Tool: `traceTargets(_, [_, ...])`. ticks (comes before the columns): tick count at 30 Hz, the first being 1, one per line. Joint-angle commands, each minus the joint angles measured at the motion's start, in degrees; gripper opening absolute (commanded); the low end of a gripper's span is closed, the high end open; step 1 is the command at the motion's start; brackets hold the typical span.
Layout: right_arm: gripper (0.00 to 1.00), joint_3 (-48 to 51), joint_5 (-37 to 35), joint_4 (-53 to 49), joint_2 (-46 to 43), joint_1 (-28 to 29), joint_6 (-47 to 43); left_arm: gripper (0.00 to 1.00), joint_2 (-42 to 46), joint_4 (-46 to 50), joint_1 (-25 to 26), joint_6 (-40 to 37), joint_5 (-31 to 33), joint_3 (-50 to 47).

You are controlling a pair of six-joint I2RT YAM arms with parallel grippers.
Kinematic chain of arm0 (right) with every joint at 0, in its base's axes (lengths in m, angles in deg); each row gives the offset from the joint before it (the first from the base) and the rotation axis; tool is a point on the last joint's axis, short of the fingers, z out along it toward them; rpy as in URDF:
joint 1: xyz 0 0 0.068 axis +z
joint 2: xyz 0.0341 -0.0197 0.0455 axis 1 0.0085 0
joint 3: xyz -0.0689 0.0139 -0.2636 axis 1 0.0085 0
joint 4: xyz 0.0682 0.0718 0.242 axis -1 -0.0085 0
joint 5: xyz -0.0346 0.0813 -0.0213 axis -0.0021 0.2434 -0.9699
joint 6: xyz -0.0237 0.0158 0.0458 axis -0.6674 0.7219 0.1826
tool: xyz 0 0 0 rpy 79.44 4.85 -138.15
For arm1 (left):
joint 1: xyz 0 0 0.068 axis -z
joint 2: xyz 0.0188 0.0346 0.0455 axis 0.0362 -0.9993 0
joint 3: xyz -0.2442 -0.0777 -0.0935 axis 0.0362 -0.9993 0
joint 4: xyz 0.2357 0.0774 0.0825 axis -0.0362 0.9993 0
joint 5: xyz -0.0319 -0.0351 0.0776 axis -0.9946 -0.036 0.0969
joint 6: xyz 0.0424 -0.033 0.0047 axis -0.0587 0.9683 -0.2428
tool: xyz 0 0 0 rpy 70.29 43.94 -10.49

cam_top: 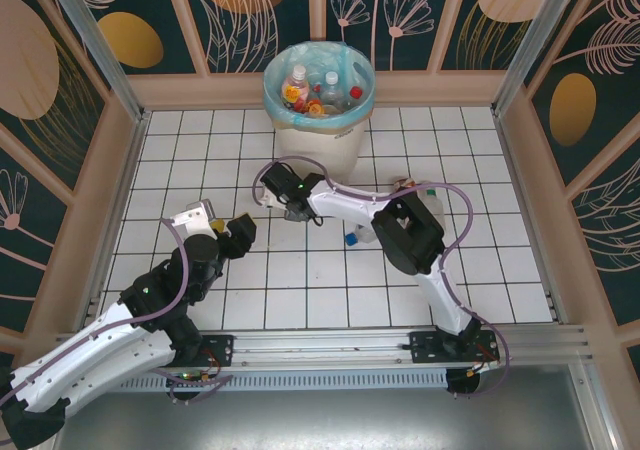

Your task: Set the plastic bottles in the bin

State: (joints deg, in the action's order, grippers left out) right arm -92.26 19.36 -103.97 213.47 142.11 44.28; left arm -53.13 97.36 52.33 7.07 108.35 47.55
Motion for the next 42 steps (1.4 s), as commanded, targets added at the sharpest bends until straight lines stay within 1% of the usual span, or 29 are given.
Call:
traceTargets(1, [0.48,-1.6,6.2,-6.3,2.7,-0.5,1.1,0.72,0.4,0.6,0.0,-0.5,0.8,-0.8])
traceTargets(3, [0.45,-3.0,8.0,-7.6,2.5,-0.4,1.8,0.72,0.2,0.2,0.0,-0.6,0.9,-0.9])
traceTargets(5, [0.43,-4.8,10.3,-9.4,2.3,-0.3,2.7,0.72,-0.2,-0.3,0.0,-0.8,0.8,-0.9])
traceTargets(10, [0.43,-7.3,18.2,-13.3,-0.2,0.4,4.1,0.72,-1.7,-1.3,0.0,-1.5,1.2,-0.2])
traceTargets(12, [0.44,-6.7,19.9,-13.3,-1.3,0.5,4.5,0.72,-2.2,-1.3,0.0,-1.6,1.5,-0.1])
traceTargets(15, [0.46,-5.9,18.7,-12.6,-1.9,0.5,4.6,0.72,-2.4,-1.6,0.0,-1.6,1.6,-0.1])
traceTargets(17, [0.49,-6.0,16.0,-11.0,-1.9,0.5,4.6,0.72,-2.6,-1.7,0.0,-1.7,1.7,0.1])
traceTargets(22, [0.56,-10.1,10.9,-9.1,-0.4,-0.4,3.8,0.72,-2.6,-1.6,0.0,-2.1,2.7,0.9])
traceTargets(27, [0.59,-17.0,7.2,-12.5,4.5,-2.6,5.0,0.72,-1.5,-0.4,0.0,-2.1,3.7,1.0])
traceTargets(30, [0.59,-18.8,5.6,-13.9,6.6,-3.4,5.5,0.72,-0.4,0.2,-0.1,-2.2,4.3,0.6])
traceTargets(32, [0.59,-19.1,6.1,-14.2,7.0,-3.7,6.0,0.72,0.3,0.8,0.0,-1.9,5.3,0.1])
traceTargets(35, [0.59,-19.7,9.0,-15.1,7.3,-4.1,7.2,0.72,2.1,1.3,-0.1,-0.9,7.1,-0.6])
traceTargets(40, [0.59,-19.8,8.9,-16.9,9.3,-4.3,7.8,0.72,4.5,0.7,0.0,-2.3,8.8,-0.9])
traceTargets(41, [0.59,-19.7,9.9,-17.1,9.4,-4.6,8.2,0.73,4.8,0.8,0.0,-2.6,9.1,-0.8])
traceTargets(42, [0.59,-19.9,11.2,-17.3,9.6,-4.8,8.9,0.76,4.9,1.0,-0.1,-2.8,9.5,-0.8])
